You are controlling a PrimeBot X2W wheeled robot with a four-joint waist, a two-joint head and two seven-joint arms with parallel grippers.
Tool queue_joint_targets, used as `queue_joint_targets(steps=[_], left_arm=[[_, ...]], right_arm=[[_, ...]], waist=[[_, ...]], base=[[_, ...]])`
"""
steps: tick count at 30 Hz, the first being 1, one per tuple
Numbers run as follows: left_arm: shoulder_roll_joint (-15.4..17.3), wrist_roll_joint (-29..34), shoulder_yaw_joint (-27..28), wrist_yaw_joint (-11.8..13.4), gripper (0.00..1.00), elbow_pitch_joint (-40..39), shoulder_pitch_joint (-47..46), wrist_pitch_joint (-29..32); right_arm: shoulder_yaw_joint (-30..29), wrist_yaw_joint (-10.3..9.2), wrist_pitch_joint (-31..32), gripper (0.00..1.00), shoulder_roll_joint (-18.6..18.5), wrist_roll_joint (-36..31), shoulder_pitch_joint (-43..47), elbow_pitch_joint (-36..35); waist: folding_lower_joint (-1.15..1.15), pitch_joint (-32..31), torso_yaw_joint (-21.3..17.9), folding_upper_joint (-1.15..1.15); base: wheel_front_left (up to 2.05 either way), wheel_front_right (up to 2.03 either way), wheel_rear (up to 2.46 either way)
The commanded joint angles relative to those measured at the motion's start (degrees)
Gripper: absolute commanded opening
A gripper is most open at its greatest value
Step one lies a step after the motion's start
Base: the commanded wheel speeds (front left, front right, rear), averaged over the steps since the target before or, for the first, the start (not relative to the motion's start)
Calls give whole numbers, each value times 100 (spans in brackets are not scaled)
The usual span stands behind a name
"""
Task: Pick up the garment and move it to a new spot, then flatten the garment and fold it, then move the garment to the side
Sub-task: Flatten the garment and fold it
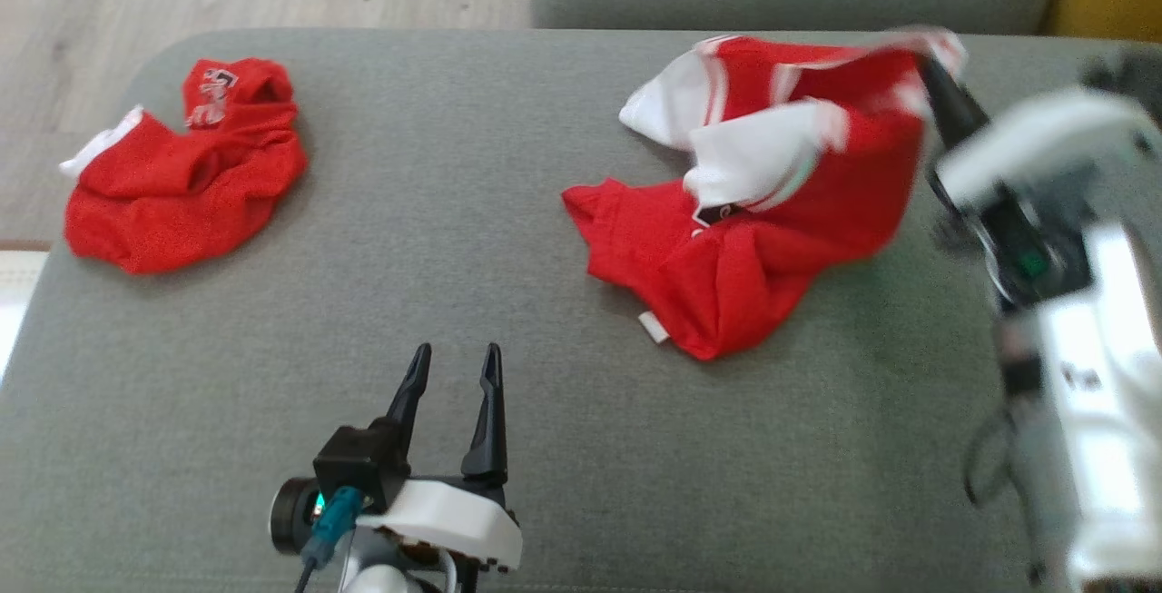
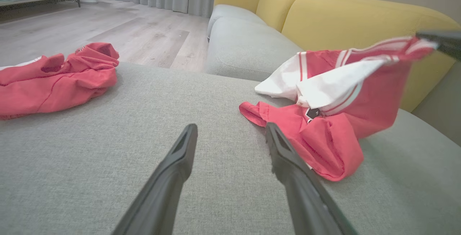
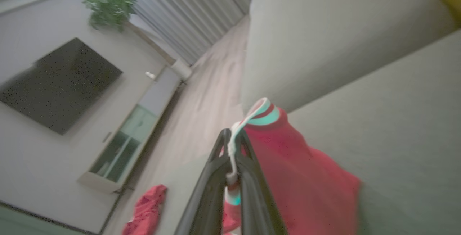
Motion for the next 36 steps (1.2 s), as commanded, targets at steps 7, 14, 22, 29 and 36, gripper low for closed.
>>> queue_joint_targets(steps=[7, 14, 22, 29, 36], left_arm=[[-15, 170, 319, -88, 100, -157, -186, -70], [-15, 213, 293, -159, 100, -112, -331, -70], [-15, 247, 278, -199, 100, -85, -415, -70], [-15, 267, 334, -201, 100, -92, -366, -70], [-15, 284, 345, -192, 100, -119, -370, -70]], right_arm=[[-1329, 42, 1009, 0, -55, -1537, 882, -1129], [-2063, 42, 1474, 0, -40, -3277, 1454, -1660], [-2092, 42, 1104, 100, -148, -4682, 1498, -1570], [-1405, 42, 151, 100, -200, -5177, 1494, -1864], [495, 42, -482, 100, -181, -4652, 1915, -2576]], waist=[[0, 149, -331, 0], [0, 263, -491, 0], [0, 332, -484, 0], [0, 339, -486, 0], [0, 360, -509, 0]], base=[[0, 0, 0], [0, 0, 0], [0, 0, 0], [0, 0, 0], [0, 0, 0]])
